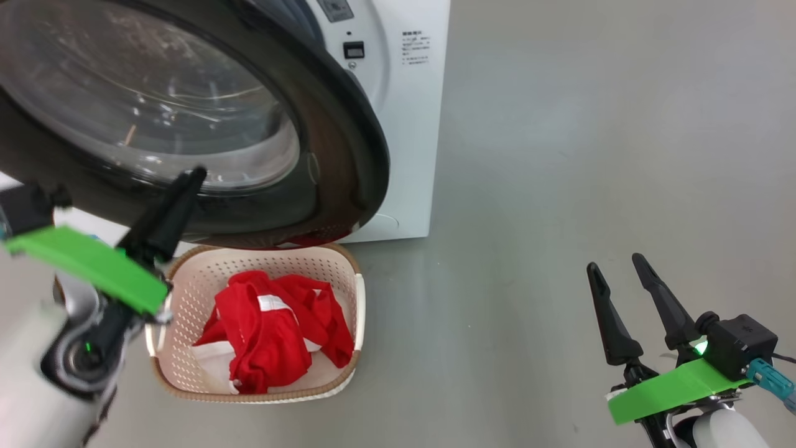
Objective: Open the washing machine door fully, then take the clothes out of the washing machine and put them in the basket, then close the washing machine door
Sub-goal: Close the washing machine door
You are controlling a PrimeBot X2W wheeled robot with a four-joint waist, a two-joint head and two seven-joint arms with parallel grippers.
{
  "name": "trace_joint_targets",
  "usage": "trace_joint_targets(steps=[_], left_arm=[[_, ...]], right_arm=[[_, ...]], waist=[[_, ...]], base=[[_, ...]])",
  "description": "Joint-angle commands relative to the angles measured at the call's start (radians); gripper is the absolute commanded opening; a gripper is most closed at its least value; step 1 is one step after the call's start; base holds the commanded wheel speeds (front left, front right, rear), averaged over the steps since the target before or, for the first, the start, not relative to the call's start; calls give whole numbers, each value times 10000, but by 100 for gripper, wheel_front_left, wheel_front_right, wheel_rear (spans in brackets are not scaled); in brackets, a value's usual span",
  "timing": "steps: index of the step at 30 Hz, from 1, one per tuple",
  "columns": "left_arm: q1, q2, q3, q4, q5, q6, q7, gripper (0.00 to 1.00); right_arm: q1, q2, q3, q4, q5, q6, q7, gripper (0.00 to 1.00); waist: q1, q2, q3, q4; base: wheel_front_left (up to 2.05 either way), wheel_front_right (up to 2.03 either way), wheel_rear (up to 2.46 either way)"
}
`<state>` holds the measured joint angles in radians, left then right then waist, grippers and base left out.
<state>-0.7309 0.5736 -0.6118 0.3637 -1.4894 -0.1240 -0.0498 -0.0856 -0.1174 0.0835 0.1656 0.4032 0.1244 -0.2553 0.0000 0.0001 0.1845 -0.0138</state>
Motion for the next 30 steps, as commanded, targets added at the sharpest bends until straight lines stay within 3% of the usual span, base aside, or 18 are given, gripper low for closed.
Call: trace_joint_targets(steps=[1,3,4,13,24,30], left_arm=[[223,524,421,-226,-110,-67,-313,65],[691,515,377,-268,-164,-67,-591,93],[905,524,325,-271,-129,-67,-734,100],[2433,430,201,-266,-186,-67,-1693,100],[3821,150,263,484,792,-67,-2106,100],[4568,-251,1223,861,1743,-67,-2116,100]], right_arm=[[59,-118,204,-206,-99,63,-65,100],[153,-149,182,-212,-98,63,-65,100],[200,-171,180,-209,-94,63,-65,100],[523,-319,113,-205,-77,63,-65,100],[872,-472,28,-166,-26,63,-65,100],[1072,-522,-45,-147,-26,63,-65,100]], waist=[[0,-1,-181,168],[0,-1,-275,273],[0,-1,-323,324],[0,-1,-591,625],[0,-1,-826,545],[0,-1,-998,312]], base=[[0,0,0],[0,0,0],[0,0,0],[0,0,0],[0,0,0],[0,0,0]])
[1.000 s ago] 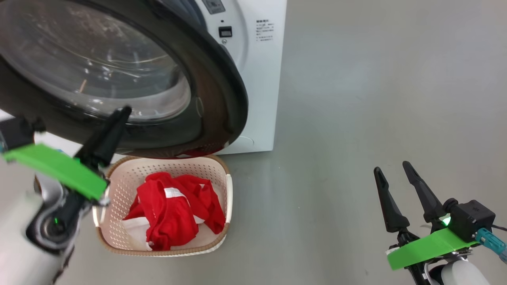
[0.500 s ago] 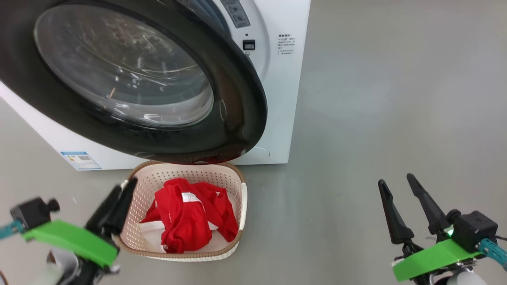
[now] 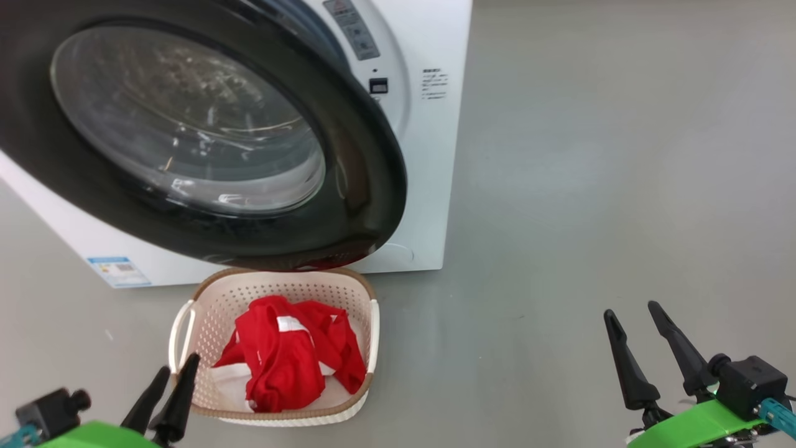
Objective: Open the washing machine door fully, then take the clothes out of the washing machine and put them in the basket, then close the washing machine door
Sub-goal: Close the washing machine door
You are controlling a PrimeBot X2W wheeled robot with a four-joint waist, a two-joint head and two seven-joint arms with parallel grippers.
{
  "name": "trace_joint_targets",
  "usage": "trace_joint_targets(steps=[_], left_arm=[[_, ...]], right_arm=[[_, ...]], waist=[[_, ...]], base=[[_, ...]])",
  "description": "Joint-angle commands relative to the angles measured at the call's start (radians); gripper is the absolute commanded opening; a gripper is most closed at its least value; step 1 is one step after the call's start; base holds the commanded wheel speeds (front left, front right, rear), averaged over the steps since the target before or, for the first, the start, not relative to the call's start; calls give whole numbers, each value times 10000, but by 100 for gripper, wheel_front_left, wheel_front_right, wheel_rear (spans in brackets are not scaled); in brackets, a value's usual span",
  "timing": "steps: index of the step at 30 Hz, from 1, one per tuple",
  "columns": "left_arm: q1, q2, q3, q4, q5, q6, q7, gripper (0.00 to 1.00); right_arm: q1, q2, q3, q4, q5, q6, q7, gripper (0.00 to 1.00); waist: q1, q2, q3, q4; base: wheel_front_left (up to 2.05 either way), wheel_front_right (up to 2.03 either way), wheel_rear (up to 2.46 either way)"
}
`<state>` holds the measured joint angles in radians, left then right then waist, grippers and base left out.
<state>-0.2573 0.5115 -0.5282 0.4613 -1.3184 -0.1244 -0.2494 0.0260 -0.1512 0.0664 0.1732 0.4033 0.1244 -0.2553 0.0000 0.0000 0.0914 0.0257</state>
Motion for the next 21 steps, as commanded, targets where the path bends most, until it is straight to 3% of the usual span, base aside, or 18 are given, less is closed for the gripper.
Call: trace_joint_targets(steps=[1,8,16,21], left_arm=[[1,276,629,-72,254,-63,-120,100],[1061,-518,2384,-137,2570,-63,-122,100],[2171,-1988,4782,-883,5695,-63,-123,100],[2808,-2796,5759,-1554,7438,-63,-123,100]], right_arm=[[-8,-194,109,-223,-24,63,-65,100],[222,-229,9,-246,-2,63,-65,100],[269,-208,-34,-239,-1,63,-65,100],[284,-169,-126,-251,-6,63,-65,100]], waist=[[0,0,-96,-139],[0,0,-244,-444],[0,0,-272,-760],[0,0,-311,-925]], base=[[0,0,0],[0,0,0],[0,0,0],[0,0,0]])
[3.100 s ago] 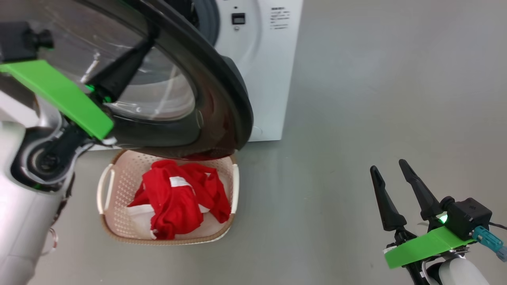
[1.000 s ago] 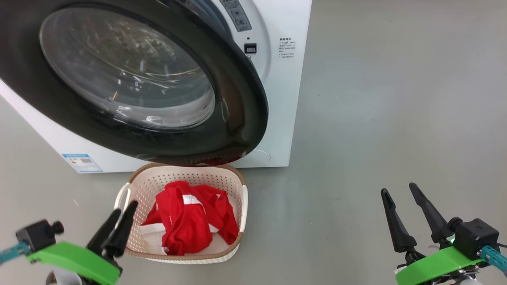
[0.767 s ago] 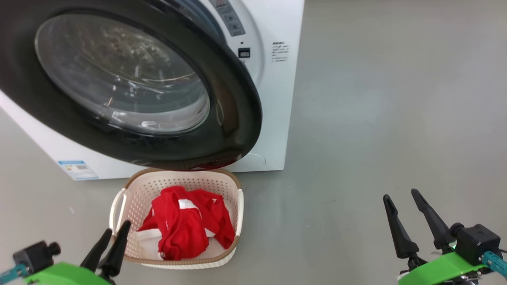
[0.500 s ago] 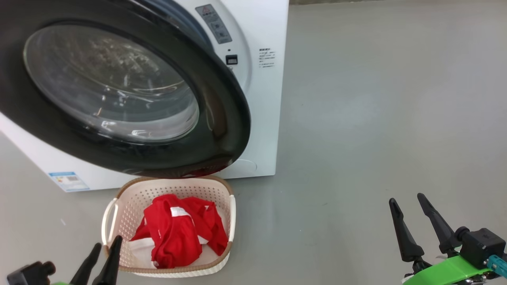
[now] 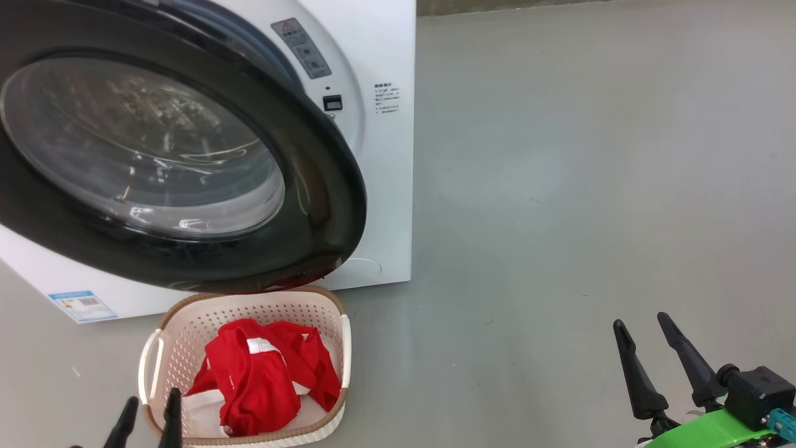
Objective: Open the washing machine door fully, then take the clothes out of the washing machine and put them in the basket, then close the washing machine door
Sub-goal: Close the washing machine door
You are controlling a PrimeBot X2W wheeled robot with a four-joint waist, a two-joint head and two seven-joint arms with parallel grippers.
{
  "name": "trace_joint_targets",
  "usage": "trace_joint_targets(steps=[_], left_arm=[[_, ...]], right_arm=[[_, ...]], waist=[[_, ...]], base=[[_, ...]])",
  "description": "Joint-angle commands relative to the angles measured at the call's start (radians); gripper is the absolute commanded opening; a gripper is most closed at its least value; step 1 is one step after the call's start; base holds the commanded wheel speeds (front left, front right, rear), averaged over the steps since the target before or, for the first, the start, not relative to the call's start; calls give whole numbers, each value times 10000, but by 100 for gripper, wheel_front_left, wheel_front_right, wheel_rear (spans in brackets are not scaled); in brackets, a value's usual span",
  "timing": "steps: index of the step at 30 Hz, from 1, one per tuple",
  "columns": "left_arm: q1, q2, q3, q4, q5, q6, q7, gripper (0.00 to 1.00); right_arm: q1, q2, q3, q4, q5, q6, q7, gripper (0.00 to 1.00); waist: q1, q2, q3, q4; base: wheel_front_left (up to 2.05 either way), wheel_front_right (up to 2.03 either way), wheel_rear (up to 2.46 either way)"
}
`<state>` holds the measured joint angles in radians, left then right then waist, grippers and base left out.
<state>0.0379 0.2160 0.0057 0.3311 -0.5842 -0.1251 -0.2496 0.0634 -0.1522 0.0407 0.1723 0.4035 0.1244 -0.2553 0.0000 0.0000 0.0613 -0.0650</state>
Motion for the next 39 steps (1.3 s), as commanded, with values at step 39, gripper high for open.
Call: trace_joint_targets(steps=[39], left_arm=[[678,-1497,1871,-2602,3131,-56,-122,100]], right_arm=[[-62,-15,-183,-354,-90,63,-65,100]], waist=[[0,0,90,39]], base=[[0,0,0]])
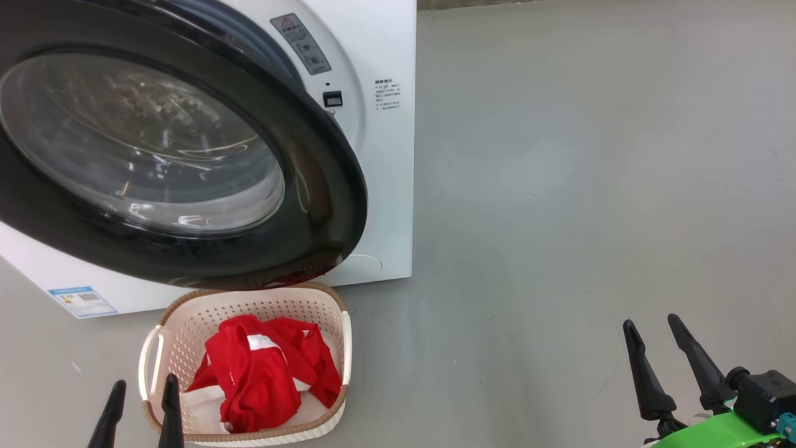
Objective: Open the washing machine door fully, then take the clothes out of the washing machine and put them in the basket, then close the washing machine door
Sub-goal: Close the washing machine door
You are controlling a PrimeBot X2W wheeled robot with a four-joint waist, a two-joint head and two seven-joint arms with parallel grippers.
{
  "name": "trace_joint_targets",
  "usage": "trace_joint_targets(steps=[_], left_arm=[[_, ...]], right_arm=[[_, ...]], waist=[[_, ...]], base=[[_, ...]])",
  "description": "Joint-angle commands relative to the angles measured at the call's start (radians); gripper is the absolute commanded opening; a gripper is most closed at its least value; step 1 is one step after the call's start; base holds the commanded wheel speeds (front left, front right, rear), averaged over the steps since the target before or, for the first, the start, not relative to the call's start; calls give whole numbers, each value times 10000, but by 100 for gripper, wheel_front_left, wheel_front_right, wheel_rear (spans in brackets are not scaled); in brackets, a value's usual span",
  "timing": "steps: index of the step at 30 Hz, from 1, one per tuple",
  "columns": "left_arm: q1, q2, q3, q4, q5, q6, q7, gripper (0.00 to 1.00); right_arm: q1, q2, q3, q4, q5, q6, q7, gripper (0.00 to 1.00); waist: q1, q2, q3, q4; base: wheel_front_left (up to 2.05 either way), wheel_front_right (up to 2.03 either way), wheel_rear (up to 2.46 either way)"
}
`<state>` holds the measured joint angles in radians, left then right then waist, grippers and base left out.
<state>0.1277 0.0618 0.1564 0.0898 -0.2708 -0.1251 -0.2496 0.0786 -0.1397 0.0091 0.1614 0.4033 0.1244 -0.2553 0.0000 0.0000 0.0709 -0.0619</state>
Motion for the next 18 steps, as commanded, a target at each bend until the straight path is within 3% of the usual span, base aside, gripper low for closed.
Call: trace_joint_targets(steps=[1,8,9,11,12,18], left_arm=[[-226,43,365,-185,-2,-56,-122,100],[-217,22,287,-181,-39,-56,-122,100],[-217,19,256,-190,-40,-56,-122,100],[-215,11,206,-208,-47,-56,-122,100],[-221,4,178,-216,-55,-56,-122,100],[-238,-41,5,-245,-79,-56,-122,100]], right_arm=[[-223,-142,132,-246,-90,63,-65,100],[-322,-116,215,-283,-55,63,-65,100],[-347,-114,253,-289,-37,63,-65,53],[-421,-104,331,-290,8,63,-65,24],[-467,-94,347,-298,32,63,-65,3],[-864,7,793,-292,124,63,-65,0]], waist=[[0,0,-8,19],[0,0,-69,177],[0,0,-89,228],[0,0,-112,330],[0,0,-129,408],[0,0,-167,968]], base=[[0,0,0],[0,0,0],[0,0,0],[0,0,0],[0,0,0],[0,0,0]])
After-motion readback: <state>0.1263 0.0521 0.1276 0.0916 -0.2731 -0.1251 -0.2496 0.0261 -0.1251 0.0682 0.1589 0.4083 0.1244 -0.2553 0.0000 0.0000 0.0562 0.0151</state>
